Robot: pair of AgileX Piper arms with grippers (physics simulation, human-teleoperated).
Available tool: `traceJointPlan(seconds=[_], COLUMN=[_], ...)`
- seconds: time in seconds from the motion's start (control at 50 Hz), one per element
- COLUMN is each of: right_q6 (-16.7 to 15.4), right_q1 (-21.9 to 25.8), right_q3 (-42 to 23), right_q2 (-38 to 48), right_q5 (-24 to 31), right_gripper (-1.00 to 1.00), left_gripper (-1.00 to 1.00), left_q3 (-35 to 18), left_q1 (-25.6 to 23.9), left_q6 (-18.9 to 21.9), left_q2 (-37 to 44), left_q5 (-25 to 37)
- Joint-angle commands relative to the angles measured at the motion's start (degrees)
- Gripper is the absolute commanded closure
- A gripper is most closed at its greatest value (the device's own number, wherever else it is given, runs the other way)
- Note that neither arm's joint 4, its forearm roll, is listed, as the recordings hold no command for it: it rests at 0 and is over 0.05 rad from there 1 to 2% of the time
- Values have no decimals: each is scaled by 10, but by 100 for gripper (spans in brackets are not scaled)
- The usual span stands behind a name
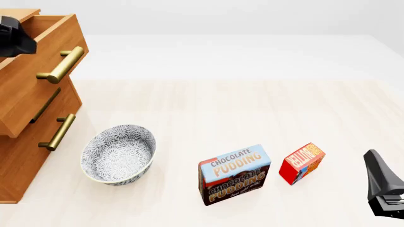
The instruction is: Put the butter at the back in the top drawer of the cabinet and close it.
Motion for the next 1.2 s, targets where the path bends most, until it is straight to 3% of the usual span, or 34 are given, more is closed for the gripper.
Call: traceJointPlan(seconds=[0.02,1.2], right_q6=[0,0], right_q1=[0,0], right_q3=[0,0], right_q2=[0,0], right_q5=[0,0], right_gripper=[-100,-100], left_gripper=[-100,-100], left_q3=[14,90], left_q1=[4,16], left_q6=[-2,-14], left_q2=[15,48], left_q5=[-16,-75])
